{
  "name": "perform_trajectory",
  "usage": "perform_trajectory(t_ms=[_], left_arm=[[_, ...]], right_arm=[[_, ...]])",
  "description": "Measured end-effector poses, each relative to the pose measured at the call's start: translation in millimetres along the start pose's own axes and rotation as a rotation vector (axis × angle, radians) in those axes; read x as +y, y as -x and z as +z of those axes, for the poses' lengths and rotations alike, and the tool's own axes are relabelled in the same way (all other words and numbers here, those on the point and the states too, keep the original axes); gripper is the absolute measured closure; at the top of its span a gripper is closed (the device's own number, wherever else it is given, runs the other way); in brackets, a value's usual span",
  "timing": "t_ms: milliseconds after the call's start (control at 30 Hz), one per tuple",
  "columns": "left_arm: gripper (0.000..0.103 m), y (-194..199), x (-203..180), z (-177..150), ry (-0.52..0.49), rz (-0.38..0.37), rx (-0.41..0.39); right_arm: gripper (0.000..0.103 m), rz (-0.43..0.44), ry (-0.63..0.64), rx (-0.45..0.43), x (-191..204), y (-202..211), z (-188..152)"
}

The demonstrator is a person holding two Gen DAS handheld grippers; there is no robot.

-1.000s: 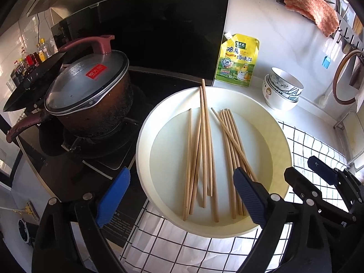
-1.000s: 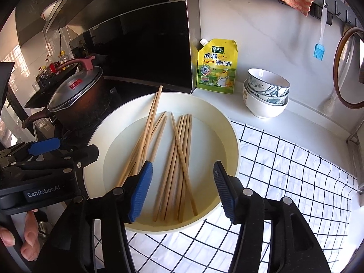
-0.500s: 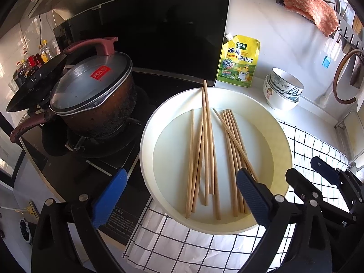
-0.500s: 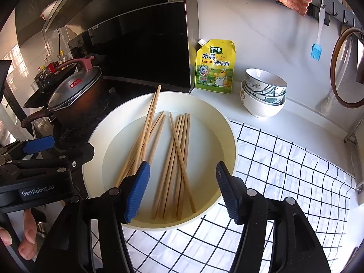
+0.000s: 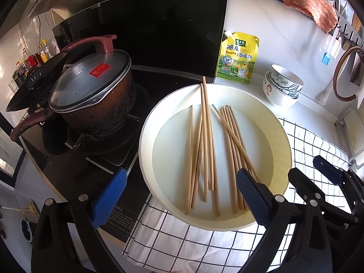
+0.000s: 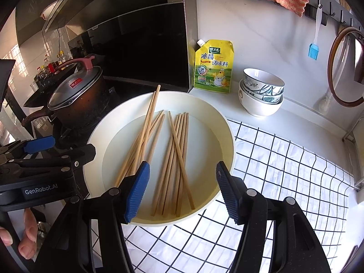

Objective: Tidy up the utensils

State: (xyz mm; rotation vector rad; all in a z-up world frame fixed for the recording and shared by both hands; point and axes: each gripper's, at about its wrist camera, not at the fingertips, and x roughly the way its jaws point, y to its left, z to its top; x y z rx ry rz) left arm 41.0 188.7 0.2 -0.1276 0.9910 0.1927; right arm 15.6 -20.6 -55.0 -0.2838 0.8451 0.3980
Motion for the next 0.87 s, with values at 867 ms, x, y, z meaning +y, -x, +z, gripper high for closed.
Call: perform_trajectory(t_ms=[867], left_arm=[[0.008, 1.6, -0.7, -5.1, 0.003, -0.002, 0.017]], right_arm=[[0.045, -0.004, 0.001, 0.000, -1.0, 4.8, -3.6]])
